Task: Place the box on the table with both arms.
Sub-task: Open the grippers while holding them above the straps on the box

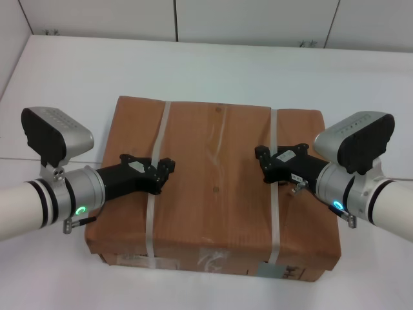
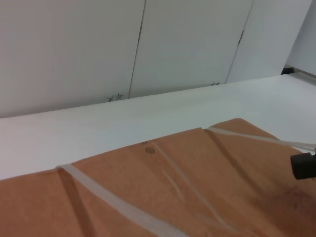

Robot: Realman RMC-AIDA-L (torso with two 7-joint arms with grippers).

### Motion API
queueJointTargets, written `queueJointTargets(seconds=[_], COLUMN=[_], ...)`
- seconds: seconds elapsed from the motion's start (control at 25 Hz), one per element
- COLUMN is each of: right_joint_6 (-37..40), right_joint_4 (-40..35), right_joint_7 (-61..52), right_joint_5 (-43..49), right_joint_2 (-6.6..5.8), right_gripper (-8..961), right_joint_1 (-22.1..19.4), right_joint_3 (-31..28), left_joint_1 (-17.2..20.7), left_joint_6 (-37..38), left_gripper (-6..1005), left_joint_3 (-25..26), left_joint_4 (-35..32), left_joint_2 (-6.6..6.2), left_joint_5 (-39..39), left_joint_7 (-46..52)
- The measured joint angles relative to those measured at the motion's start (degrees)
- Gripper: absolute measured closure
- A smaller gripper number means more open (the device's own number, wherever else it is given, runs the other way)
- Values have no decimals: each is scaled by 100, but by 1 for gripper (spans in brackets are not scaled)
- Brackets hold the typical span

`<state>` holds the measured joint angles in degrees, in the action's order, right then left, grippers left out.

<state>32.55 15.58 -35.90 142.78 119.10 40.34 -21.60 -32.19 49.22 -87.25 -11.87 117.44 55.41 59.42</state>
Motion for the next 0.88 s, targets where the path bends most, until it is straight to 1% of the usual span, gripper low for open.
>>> queueJointTargets(seconds=[0.16,0.4,0.56,0.6,0.8,0.88], right_joint_6=[-6,-73,-58,-47,-32,-30], right_joint_4=[-6,-10,-26,-31,-47,-47], right_joint_7=[-2,-5,-5,-5,-5,-5], right_joint_5=[4,-7,-7,-6,-5,-5], right_joint_2=[0,0,0,-1,0,-1], right_gripper=[914,796,718,698,460,317], right_joint_1=[-44,-90,-158,-176,-225,-234], right_joint_3=[-2,-158,-252,-268,-306,-342], left_joint_1=[56,81,94,94,132,159], left_joint_6=[8,22,95,95,187,261], left_gripper=[914,837,589,553,373,332], left_joint_3=[48,8,16,16,50,57], left_joint_4=[-38,-60,-56,-56,-64,-67], left_joint_2=[14,12,7,7,-4,-14], left_joint_5=[-69,-137,-137,-137,-160,-207], left_joint_7=[-142,-275,-334,-334,-339,-352])
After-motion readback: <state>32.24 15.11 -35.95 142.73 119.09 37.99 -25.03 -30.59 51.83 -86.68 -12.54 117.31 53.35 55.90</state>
